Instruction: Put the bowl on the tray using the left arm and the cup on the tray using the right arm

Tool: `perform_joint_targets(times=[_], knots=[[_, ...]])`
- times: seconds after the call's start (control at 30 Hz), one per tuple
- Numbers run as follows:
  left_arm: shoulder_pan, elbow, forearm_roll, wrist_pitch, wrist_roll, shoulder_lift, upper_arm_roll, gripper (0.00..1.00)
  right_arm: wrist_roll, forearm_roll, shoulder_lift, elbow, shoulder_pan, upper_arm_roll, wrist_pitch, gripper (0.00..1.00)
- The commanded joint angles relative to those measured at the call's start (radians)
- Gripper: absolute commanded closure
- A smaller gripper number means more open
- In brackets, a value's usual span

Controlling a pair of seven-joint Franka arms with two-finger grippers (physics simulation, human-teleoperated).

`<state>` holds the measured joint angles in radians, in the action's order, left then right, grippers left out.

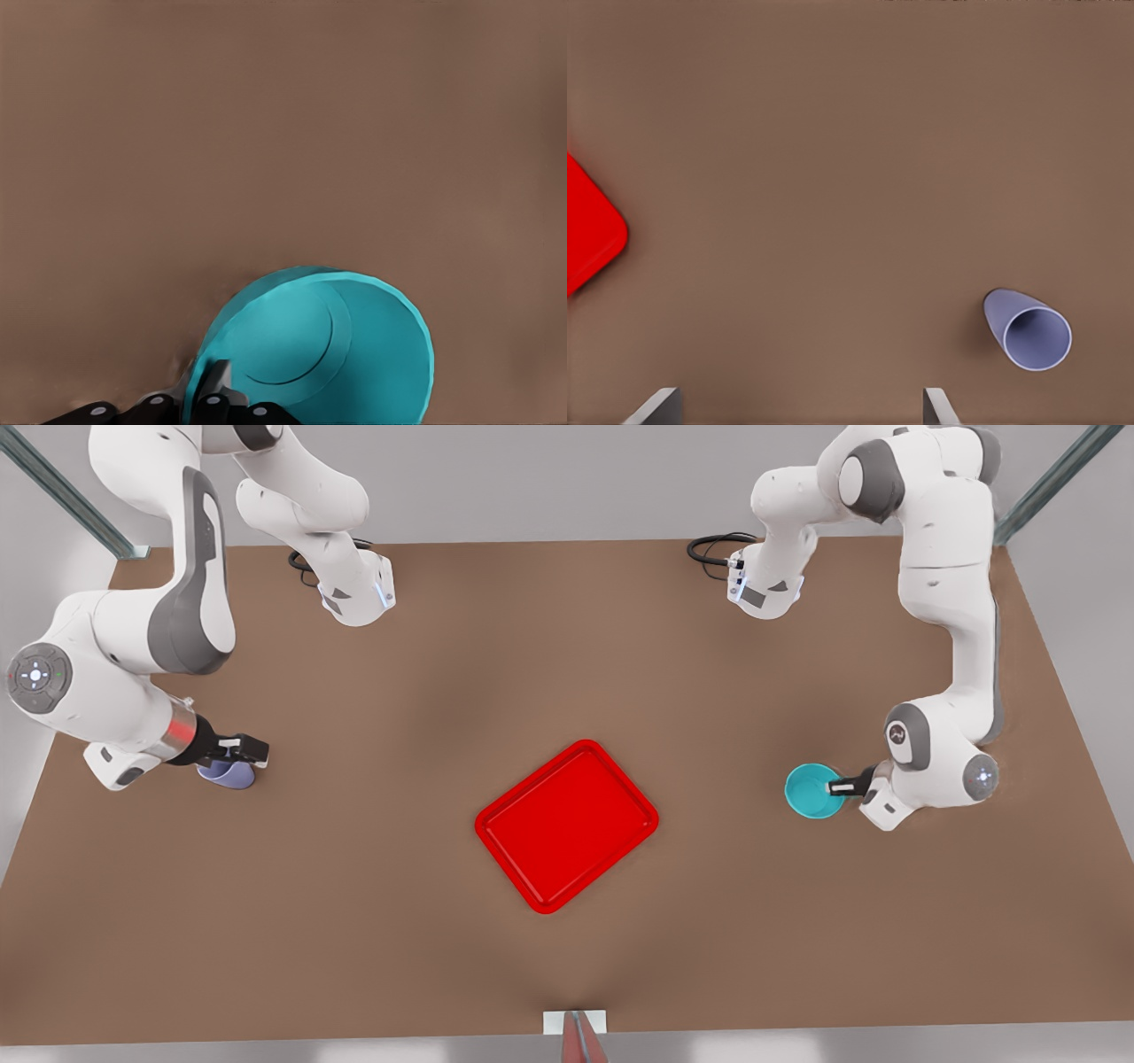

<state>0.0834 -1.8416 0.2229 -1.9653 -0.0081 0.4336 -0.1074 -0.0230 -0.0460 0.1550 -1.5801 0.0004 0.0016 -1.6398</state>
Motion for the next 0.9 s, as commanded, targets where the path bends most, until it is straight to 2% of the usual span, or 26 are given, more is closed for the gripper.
perform_joint_targets(times=[0.0, 0.03, 0.07, 0.1, 0.17, 0.23, 0.37, 0.43, 0.47, 0.5, 0.63, 0.67, 0.73, 0.8, 0.87], knots=[[0.035, 0.044, 0.064, 0.049, -0.058, 0.002, 0.002, 0.79, 0.003, 0.0, 0.0, 0.0, -0.002, 0.0, 0.0, 0.0], [0.052, 0.125, 0.061, 0.103, -0.186, 0.017, 0.063, 0.79, 0.003, 0.0, 0.0, 0.0, -0.003, 0.0, -0.002, 0.0], [0.061, 0.197, 0.053, 0.103, -0.381, 0.046, 0.172, 0.79, 0.003, 0.0, 0.0, 0.0, -0.002, 0.0, -0.002, 0.0], [0.119, 0.242, 0.044, 0.098, -0.53, 0.076, 0.218, 0.79, 0.003, 0.0, 0.0, 0.0, -0.002, 0.0, -0.002, 0.0], [0.291, 0.392, 0.046, 0.083, -0.797, 0.194, 0.218, 0.79, 0.006, 0.0, 0.008, 0.0, -0.003, 0.0, 0.002, 0.0], [0.36, 0.499, 0.053, 0.071, -0.891, 0.289, 0.218, 0.79, 0.006, 0.005, 0.014, 0.002, -0.003, 0.0, -0.002, 0.0], [0.354, 0.463, 0.029, -0.004, -0.825, 0.321, 0.219, 0.79, 0.057, 0.008, 0.046, -0.012, -0.051, -0.009, -0.005, 0.0], [0.358, 0.463, 0.029, -0.021, -0.823, 0.338, 0.219, 0.52, 0.091, 0.005, 0.054, -0.035, -0.098, -0.009, -0.015, 0.0], [0.36, 0.463, 0.029, -0.033, -0.823, 0.349, 0.219, 0.15, 0.095, 0.006, 0.06, -0.044, -0.118, -0.009, -0.015, 0.0], [0.36, 0.463, 0.029, -0.033, -0.823, 0.349, 0.219, 0.0, 0.118, 0.006, 0.058, -0.061, -0.135, -0.009, -0.017, 0.0], [0.345, 0.475, 0.01, -0.027, -0.825, 0.33, 0.219, 0.0, 0.218, 0.011, 0.026, -0.172, -0.198, -0.009, -0.057, 0.0], [0.323, 0.478, -0.045, 0.035, -0.794, 0.254, 0.207, 0.0, 0.23, 0.011, 0.017, -0.208, -0.215, -0.014, -0.069, 0.0], [0.279, 0.594, -0.123, 0.377, -0.485, 0.172, 0.072, 0.0, 0.23, 0.011, 0.028, -0.222, -0.243, -0.017, -0.078, 0.0], [0.274, 0.605, -0.131, 0.5, 0.103, 0.085, -0.147, 0.0, 0.229, 0.011, 0.044, -0.239, -0.27, -0.017, -0.112, 0.0], [0.271, 0.59, -0.16, 0.628, 0.197, -0.016, -0.219, 0.0, 0.229, 0.009, 0.066, -0.239, -0.289, -0.017, -0.112, 0.0]])
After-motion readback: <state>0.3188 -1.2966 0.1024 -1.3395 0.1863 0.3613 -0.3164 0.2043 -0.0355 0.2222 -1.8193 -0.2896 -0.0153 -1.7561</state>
